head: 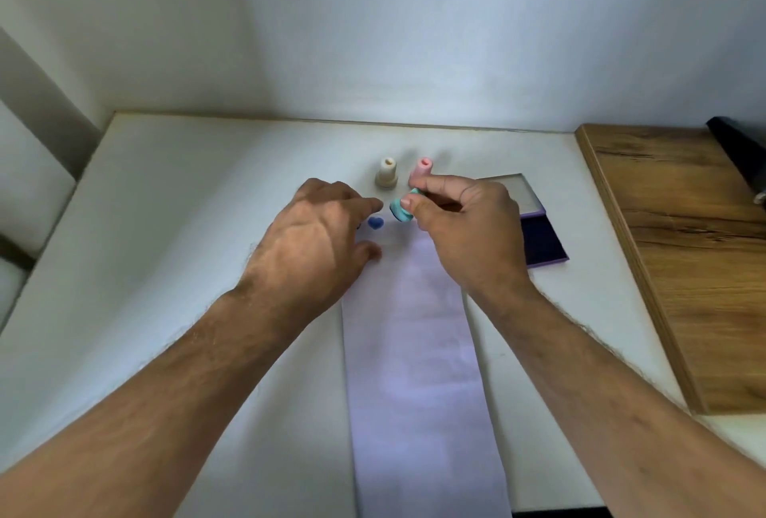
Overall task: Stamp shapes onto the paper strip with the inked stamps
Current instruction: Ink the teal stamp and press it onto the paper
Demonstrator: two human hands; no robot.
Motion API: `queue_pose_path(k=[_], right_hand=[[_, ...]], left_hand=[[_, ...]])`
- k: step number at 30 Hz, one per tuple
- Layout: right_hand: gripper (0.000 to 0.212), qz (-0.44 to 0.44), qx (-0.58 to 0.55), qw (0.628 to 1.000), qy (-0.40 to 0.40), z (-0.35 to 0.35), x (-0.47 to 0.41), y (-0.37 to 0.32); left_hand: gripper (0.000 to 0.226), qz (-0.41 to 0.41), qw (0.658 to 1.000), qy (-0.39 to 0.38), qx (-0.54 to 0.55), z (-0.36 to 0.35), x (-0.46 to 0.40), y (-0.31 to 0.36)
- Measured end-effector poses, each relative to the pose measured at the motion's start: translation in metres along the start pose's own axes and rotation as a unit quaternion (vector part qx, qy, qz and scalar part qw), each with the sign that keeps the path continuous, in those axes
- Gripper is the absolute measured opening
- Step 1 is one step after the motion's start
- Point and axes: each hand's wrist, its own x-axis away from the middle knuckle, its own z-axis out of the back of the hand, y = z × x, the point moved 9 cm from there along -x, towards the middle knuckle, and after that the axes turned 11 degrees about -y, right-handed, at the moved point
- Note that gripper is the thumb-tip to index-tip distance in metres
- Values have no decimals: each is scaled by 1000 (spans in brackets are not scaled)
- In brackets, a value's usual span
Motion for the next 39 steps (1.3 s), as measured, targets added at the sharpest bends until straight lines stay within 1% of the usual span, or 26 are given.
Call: queue_pose_path(k=[7,19,26,30,32,36,39], right_hand=[[29,24,94,995,-15,-8,-2,-2],[31,47,151,987,-11,-14,-2,-10],[31,56,240,968,-49,-25,0,-15],[22,87,299,948,-69,-32,1,-24],[21,100,322,938,-75,-34,1,-25],[19,113,286,949,-64,-29,-1,-24],[16,115,289,948,-64,-31,-3,-22]], left_hand=[[45,25,998,-46,-31,-10,-6,-7],[44,41,996,-68,-36,-11,-7,-7],[45,45,996,-70,-24,-12,-7,-8],[45,43,996,-71,-22,-11,-6,-7],[44,42,996,-73,-20,-11,-6,-7],[45,40,996,-78,-20,-11,-7,-6],[46,39,996,-78,-19,-12,-8,-6]])
